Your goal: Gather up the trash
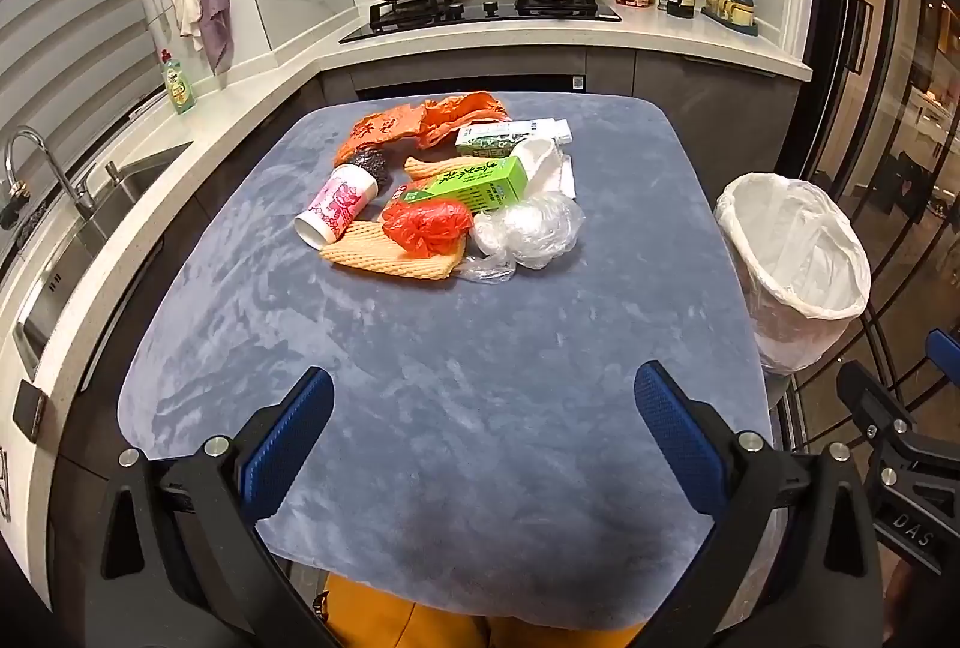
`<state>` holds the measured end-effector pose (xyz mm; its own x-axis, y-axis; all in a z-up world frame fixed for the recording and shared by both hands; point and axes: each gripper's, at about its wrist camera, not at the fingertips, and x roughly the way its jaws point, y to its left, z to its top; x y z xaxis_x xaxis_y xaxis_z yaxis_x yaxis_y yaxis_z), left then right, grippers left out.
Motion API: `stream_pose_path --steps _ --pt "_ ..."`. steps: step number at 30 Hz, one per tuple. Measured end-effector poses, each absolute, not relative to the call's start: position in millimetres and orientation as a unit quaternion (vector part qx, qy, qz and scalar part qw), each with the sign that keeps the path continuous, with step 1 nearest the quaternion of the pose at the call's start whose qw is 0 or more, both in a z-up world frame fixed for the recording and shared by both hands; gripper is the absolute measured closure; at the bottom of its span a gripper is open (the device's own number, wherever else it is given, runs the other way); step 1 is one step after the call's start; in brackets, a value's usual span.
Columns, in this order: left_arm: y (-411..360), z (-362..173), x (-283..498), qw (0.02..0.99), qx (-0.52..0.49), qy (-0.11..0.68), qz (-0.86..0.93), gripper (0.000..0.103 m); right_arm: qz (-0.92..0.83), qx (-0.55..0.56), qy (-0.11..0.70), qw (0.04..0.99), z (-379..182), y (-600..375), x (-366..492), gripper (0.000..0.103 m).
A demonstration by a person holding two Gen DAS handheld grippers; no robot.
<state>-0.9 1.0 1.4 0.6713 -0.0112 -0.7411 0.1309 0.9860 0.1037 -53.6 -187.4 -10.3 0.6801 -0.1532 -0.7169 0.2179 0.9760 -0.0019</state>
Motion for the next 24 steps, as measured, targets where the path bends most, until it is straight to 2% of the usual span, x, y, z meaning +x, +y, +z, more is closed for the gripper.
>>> stream_pose_path --steps 24 --pt "-17 14 -7 0.912 0.076 0.401 -0.053 0.007 -0.106 0.046 0.382 0.917 -5 -198 -60 0.007"
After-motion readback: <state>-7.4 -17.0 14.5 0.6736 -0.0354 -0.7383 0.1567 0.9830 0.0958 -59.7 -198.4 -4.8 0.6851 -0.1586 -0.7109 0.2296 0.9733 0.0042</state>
